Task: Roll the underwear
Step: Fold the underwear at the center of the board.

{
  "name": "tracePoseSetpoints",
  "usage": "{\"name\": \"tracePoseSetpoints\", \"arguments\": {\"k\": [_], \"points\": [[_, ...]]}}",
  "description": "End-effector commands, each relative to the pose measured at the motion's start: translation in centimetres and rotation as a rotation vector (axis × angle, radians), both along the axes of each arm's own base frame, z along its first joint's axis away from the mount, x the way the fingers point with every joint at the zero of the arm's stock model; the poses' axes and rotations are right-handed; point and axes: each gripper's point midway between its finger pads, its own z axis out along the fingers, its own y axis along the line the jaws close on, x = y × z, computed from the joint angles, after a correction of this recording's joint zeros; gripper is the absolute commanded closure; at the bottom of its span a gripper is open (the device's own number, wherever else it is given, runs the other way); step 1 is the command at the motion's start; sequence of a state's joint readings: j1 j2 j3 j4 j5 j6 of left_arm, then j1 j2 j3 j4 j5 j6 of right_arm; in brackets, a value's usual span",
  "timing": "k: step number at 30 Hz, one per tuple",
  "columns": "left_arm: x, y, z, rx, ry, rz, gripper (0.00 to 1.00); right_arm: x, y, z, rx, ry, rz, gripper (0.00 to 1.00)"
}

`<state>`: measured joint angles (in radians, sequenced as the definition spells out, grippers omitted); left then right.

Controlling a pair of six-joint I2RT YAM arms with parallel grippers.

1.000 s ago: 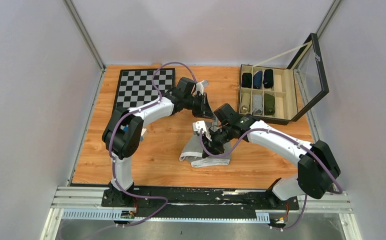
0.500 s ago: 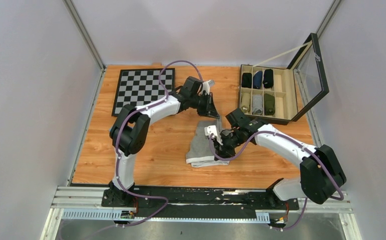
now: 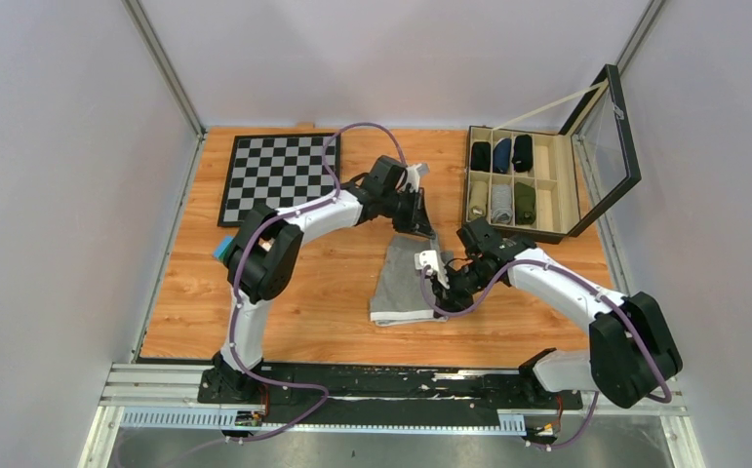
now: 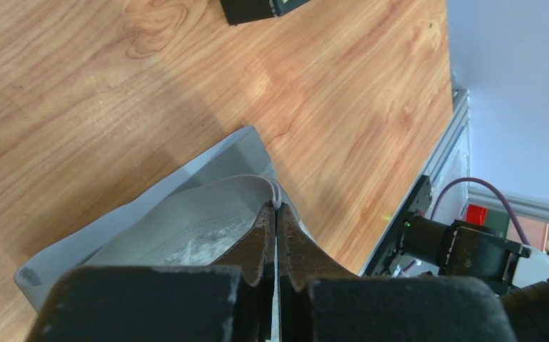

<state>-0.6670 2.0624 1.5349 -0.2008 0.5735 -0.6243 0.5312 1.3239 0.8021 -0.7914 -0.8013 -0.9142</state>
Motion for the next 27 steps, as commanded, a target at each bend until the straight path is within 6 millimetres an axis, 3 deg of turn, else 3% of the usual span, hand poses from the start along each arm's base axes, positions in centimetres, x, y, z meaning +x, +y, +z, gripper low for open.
{"name": "tracePoseSetpoints", "arguments": {"k": [1, 8, 12, 18, 27], "points": [[1.7, -1.0, -0.1, -0.002, -0.063, 0.006, 1.0, -0.7, -0.9, -0.9, -0.013, -0.013, 0.026, 1.0], [2.2, -1.4, -1.2, 0.005, -0.073, -0.005, 1.0, 0.6, -1.7, -2.8, -0.047, -0.011, 0.004, 1.0], [2.3, -1.6, -0.3, -0.008, -0.083, -0.006, 1.0, 1.3, -2.2, -3.3, -0.052, -0.002, -0.019, 1.0], [2.7, -1.6, 1.4, -0.011, -0.124, -0.001, 1.0, 2.3, -2.4, -2.5, -0.045, -0.032, -0.034, 1.0], [3.0, -1.4, -1.8, 0.041, -0.099, 0.004, 1.0, 3.5, -3.6, -4.0, -0.078, -0.034, -0.045, 1.0]]}}
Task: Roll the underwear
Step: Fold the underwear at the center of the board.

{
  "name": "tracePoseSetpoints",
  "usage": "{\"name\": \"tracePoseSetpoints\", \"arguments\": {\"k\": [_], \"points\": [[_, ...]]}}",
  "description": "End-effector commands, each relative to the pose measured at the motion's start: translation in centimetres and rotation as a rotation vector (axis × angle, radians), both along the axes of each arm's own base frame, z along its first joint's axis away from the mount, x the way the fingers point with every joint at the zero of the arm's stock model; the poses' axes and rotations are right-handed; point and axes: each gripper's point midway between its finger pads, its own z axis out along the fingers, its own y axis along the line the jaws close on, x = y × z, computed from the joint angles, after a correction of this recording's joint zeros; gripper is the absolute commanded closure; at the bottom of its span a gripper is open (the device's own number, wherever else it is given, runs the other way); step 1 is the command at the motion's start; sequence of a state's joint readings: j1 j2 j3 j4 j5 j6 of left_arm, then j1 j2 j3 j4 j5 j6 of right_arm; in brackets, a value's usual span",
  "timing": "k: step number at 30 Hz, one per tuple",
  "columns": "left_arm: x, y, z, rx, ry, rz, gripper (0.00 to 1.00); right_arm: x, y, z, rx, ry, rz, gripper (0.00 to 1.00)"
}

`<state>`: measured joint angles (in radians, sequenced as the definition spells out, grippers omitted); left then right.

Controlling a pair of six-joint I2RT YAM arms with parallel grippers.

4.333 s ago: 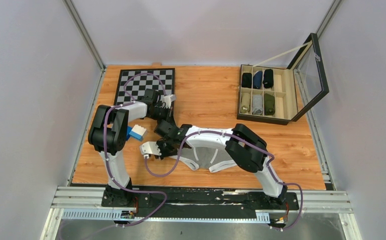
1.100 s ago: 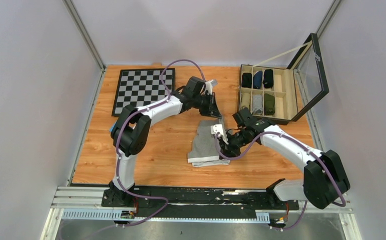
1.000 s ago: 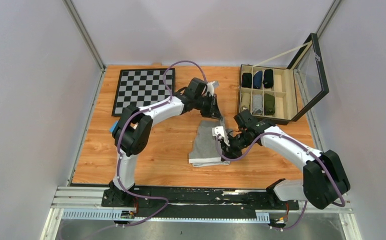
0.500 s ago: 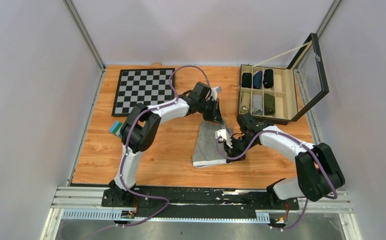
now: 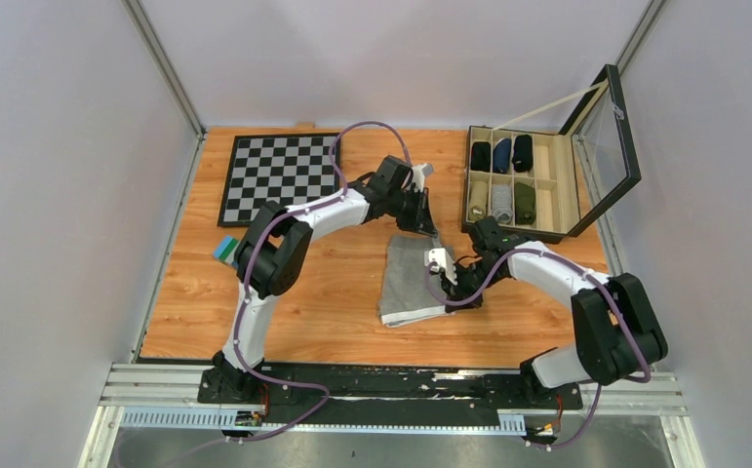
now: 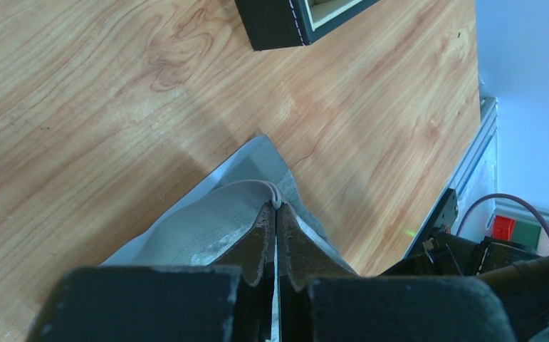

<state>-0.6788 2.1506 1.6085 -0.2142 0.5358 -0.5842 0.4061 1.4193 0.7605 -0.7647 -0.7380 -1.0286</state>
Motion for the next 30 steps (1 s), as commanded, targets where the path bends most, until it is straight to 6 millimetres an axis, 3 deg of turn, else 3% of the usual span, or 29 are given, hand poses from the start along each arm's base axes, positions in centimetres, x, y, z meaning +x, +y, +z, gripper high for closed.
{"name": "tracePoseSetpoints", "arguments": {"k": [1, 5, 8, 11, 17, 19, 23, 30], "points": [[1.9, -0.5, 0.3, -0.001, -0.075, 0.008, 1.0, 1.2, -0.5, -0.6, 0.003, -0.02, 0.019, 1.0], [2.6, -1.1, -0.3, -0.006, -0.089, 0.0, 1.0, 2.1, -1.0, -1.3, -0.003, -0.01, -0.001, 0.94], [3.1, -1.5, -0.2, -0.023, -0.1, 0.002, 1.0, 2.8, -1.0, -1.2, 0.001, -0.008, -0.029, 0.79], [3.3, -1.6, -0.3, -0.02, -0.107, 0.004, 0.96, 2.9, -1.1, -0.4, 0.0, 0.009, -0.052, 0.73], [3.4, -2.0, -0.2, -0.046, -0.096, 0.012, 0.91, 5.1, -2.5, 7.6, 0.159, -0.062, -0.232, 0.64], [3.6, -2.2, -0.2, -0.054, -0.095, 0.02, 0.89, 6.5, -3.5, 9.1, 0.19, -0.098, -0.335, 0.6], [3.6, -3.0, -0.2, -0.081, -0.084, 0.016, 0.84, 8.5, -4.6, 8.1, 0.185, -0.089, -0.478, 0.59], [1.5, -3.6, -0.9, -0.091, -0.018, -0.002, 0.76, 11.8, -5.3, 6.6, 0.202, -0.029, -0.722, 0.59]]}}
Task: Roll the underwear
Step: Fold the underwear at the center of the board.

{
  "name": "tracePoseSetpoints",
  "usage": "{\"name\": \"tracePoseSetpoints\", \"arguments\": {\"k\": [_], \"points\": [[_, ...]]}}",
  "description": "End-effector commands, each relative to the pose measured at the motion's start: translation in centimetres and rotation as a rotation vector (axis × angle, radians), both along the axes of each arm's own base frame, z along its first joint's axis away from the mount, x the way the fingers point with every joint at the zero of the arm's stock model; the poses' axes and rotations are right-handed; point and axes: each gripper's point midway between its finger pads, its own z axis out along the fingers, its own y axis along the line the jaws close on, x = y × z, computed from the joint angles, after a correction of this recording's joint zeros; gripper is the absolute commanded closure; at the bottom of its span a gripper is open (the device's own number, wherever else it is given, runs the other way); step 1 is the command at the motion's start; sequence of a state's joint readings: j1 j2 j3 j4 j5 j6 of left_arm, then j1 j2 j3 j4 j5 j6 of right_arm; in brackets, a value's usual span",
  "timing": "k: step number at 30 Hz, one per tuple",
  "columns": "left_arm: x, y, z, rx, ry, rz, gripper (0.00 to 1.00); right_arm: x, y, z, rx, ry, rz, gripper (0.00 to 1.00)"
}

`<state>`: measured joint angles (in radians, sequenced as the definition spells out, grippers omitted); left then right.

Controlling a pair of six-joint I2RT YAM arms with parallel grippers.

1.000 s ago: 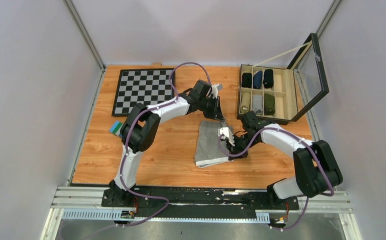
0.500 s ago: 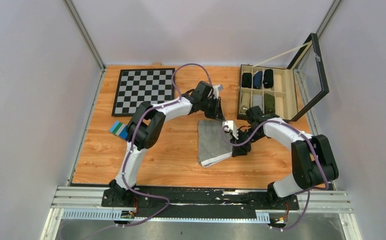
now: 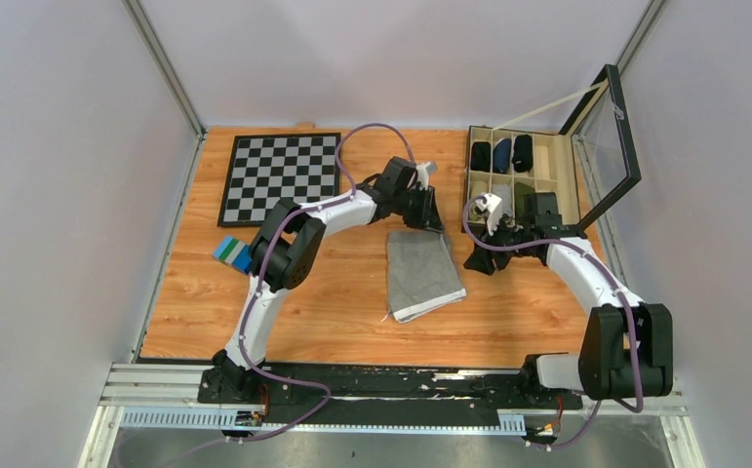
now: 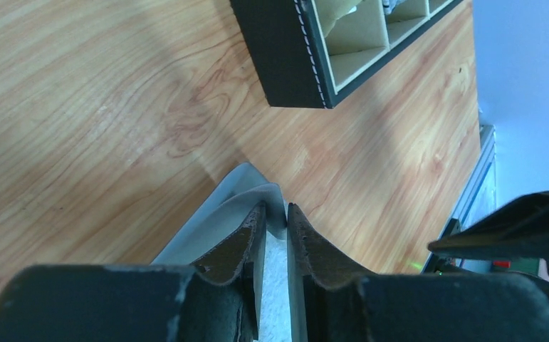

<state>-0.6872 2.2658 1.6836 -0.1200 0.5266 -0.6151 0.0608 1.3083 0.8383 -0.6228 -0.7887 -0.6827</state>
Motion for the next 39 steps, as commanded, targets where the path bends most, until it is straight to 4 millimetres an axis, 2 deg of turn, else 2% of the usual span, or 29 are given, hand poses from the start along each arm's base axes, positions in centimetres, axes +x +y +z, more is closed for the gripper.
{"name": "tracePoseSetpoints", "arguments": {"k": [1, 7, 12, 20, 28, 31, 37, 39], "points": [[-0.8, -1.3, 1.0, -0.057, 0.006, -0.02, 0.76, 2.1, 0.3, -0.1, 0.074, 0.062, -0.154, 0.59], [-0.6, -1.3, 1.1, -0.044, -0.018, -0.03, 0.77, -0.4, 0.8, -3.0, 0.066, 0.245, -0.158, 0.55], [-0.5, -1.3, 0.9, -0.041, -0.02, -0.033, 0.79, -0.9, 0.6, -4.7, 0.027, 0.437, -0.189, 0.54], [-0.8, -1.0, 1.5, -0.03, -0.039, -0.056, 0.74, -0.9, 1.5, -4.9, 0.023, 0.583, -0.187, 0.53], [-0.2, -0.7, 4.4, -0.034, -0.119, -0.086, 0.72, -1.3, 0.8, -5.0, -0.052, 0.649, -0.227, 0.55], [0.3, 0.2, 6.0, -0.024, -0.163, -0.091, 0.72, -2.0, 0.7, -5.3, -0.093, 0.683, -0.213, 0.55], [1.0, 3.5, 7.8, -0.017, -0.18, -0.057, 0.71, -2.5, 1.1, -5.4, -0.098, 0.718, -0.199, 0.55], [1.2, 4.9, 8.2, -0.015, -0.177, -0.042, 0.71, -2.6, 1.3, -5.7, -0.111, 0.726, -0.194, 0.58]]}}
